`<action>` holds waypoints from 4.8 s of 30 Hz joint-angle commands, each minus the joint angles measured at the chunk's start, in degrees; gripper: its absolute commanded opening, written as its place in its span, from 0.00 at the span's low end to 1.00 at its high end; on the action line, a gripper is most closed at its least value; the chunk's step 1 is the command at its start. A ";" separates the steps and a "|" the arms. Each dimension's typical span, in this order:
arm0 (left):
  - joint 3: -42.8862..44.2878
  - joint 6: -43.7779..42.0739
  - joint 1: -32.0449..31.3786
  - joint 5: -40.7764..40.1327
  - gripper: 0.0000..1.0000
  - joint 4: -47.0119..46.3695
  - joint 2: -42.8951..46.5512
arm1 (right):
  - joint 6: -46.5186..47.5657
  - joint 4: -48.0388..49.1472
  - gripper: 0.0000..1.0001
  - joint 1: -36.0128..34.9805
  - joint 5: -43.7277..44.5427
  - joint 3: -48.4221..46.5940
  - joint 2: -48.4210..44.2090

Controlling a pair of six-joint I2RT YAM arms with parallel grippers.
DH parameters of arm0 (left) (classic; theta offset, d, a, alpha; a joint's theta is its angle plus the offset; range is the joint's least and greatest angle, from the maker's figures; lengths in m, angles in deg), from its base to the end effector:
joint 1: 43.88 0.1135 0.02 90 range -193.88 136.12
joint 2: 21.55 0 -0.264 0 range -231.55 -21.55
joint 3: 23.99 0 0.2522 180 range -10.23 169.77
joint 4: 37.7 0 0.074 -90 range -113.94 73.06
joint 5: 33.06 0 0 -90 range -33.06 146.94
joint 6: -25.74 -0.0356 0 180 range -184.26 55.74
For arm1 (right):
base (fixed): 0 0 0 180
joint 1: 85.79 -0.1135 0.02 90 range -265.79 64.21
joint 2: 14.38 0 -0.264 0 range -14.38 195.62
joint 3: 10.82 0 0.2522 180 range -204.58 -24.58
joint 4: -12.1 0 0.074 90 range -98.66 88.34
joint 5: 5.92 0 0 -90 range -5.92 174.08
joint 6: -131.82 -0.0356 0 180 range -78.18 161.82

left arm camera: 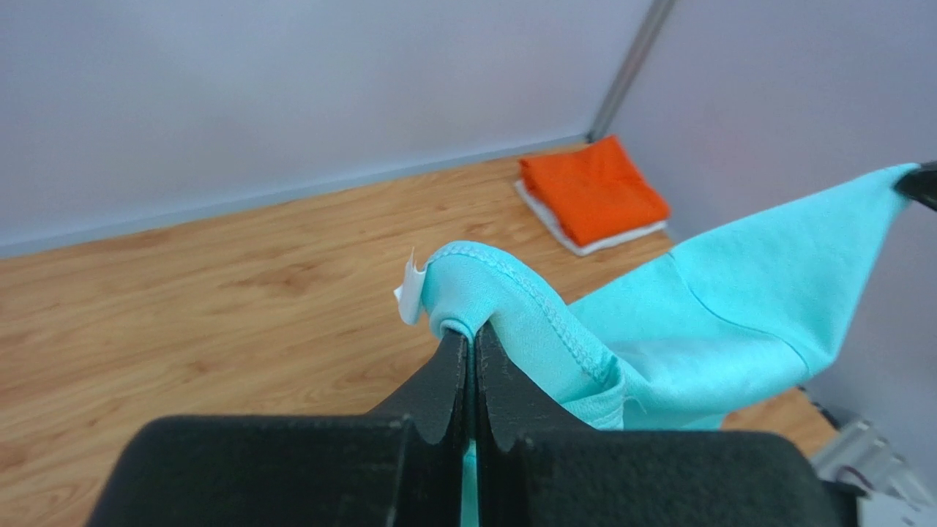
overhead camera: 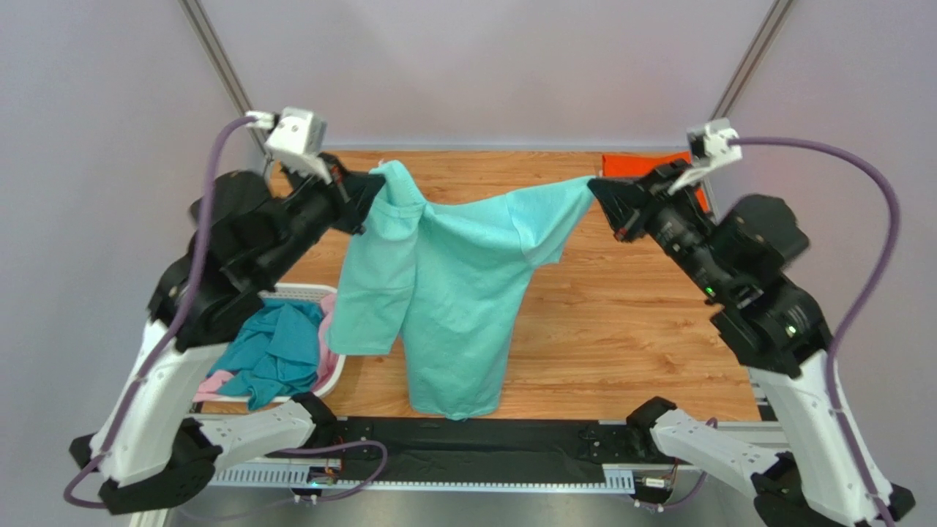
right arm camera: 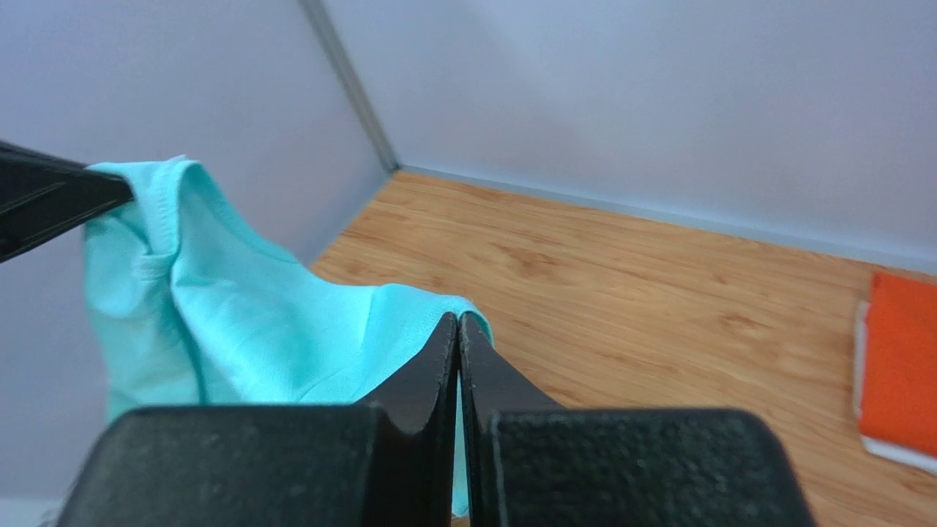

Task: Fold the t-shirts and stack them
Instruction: Flatten the tshirt out

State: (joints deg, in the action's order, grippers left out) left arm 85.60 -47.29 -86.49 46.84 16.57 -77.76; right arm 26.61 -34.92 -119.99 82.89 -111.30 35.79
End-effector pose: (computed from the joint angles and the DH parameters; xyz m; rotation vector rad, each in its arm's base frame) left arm 0.1019 -0.0852 0.5336 0.2221 1.6114 -0.6684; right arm 0.1000 0.0688 0.5166 -0.2734 1.5307 0.7030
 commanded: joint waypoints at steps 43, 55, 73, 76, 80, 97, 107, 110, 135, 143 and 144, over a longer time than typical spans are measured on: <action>-55.86 19.33 8.07 12.85 1.00 -14.33 2.08 | -16.36 -11.93 1.00 17.15 3.67 43.83 -16.36; -34.50 20.30 11.14 -1.24 1.00 -4.37 -24.00 | -20.39 3.71 1.00 2.49 3.13 45.32 4.72; -42.64 24.42 13.00 18.81 1.00 -17.21 -37.94 | -20.66 10.41 1.00 3.77 4.88 31.62 45.09; -47.04 26.79 8.17 21.18 1.00 -21.08 -36.00 | -19.26 10.32 1.00 6.76 2.95 28.72 49.22; -49.69 32.41 0.09 25.57 1.00 -26.35 -37.04 | -17.15 10.49 1.00 10.37 -0.11 24.06 54.58; -32.20 32.78 -18.82 19.01 1.00 -23.49 -35.39 | 1.31 1.01 1.00 21.45 -4.27 3.65 54.08; -44.75 34.45 -7.51 -3.52 1.00 -0.43 -10.52 | -8.43 -0.58 1.00 8.91 -1.19 28.93 26.24; -49.51 32.78 1.28 -1.50 1.00 -0.35 -3.66 | -15.28 -1.81 1.00 -1.55 4.17 35.36 20.43; -53.03 30.84 7.89 0.44 1.00 0.01 -0.13 | -25.06 7.33 1.00 -15.83 5.76 40.48 41.85; -53.12 31.02 8.07 1.41 1.00 -2.71 -3.47 | -16.99 6.80 1.00 4.20 4.71 40.40 42.11; -53.12 31.19 8.07 1.49 1.00 -2.98 -4.78 | -16.10 6.63 1.00 8.14 4.62 39.18 42.37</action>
State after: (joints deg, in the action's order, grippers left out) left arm 32.40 -15.73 -78.75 47.67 15.96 -80.53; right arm 5.09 -24.64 -118.83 85.73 -72.96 75.07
